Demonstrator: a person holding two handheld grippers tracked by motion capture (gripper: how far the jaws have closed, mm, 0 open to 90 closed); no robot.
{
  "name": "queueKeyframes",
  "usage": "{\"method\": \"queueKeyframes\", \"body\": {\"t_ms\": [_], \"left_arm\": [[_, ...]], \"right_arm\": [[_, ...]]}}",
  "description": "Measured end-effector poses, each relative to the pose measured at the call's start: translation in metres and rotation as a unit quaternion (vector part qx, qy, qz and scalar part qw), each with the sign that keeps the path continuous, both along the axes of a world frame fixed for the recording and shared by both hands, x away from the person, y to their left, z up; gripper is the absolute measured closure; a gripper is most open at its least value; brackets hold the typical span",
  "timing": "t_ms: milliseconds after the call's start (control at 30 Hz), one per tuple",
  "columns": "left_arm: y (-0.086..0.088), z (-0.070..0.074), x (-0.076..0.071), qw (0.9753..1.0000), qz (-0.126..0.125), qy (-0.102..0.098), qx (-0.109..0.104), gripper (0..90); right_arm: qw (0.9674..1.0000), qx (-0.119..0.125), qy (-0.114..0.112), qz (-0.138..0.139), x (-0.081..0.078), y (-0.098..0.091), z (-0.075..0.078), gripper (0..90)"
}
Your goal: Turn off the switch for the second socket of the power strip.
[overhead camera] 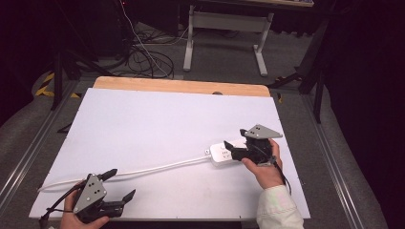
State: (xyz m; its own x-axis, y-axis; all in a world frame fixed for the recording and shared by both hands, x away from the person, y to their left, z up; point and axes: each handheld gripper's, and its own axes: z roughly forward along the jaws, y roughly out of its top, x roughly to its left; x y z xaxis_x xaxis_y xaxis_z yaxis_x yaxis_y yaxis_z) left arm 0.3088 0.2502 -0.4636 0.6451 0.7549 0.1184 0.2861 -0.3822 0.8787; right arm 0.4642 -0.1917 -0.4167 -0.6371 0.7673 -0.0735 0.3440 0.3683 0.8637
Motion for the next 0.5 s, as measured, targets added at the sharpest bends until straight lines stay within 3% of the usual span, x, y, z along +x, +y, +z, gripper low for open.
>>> {"method": "queueKeyframes", "body": {"t_ms": [33, 67, 233, 367, 433, 500], "left_arm": [[0.0, 0.0, 0.0, 1.0, 0.0, 0.0, 0.0, 15.9], [0.0, 0.0, 0.0, 1.0, -0.001, 0.0, 0.0, 16.2], [-0.001, 0.0, -0.001, 1.0, -0.002, -0.002, 0.0, 16.5], [0.0, 0.0, 0.0, 1.0, -0.001, 0.0, 0.0, 16.5], [0.0, 0.0, 0.0, 1.0, 0.0, -0.001, 0.0, 16.5], [0.0, 0.0, 0.0, 1.0, -0.001, -0.001, 0.0, 16.5]], "right_arm": [[1.0, -0.002, -0.002, -0.002, 0.0, 0.0, 0.0, 36.1], [0.9997, -0.007, 0.008, 0.023, 0.0, -0.001, 0.0, 59.8], [0.9998, -0.009, 0.009, 0.015, 0.003, -0.001, 0.0, 64.0], [0.9996, 0.0, 0.024, 0.013, 0.009, -0.004, -0.002, 82.0], [0.9996, -0.008, 0.027, 0.0, 0.014, -0.007, -0.003, 89.4], [0.9995, -0.008, 0.03, -0.005, 0.016, -0.008, -0.003, 90.0]]}}
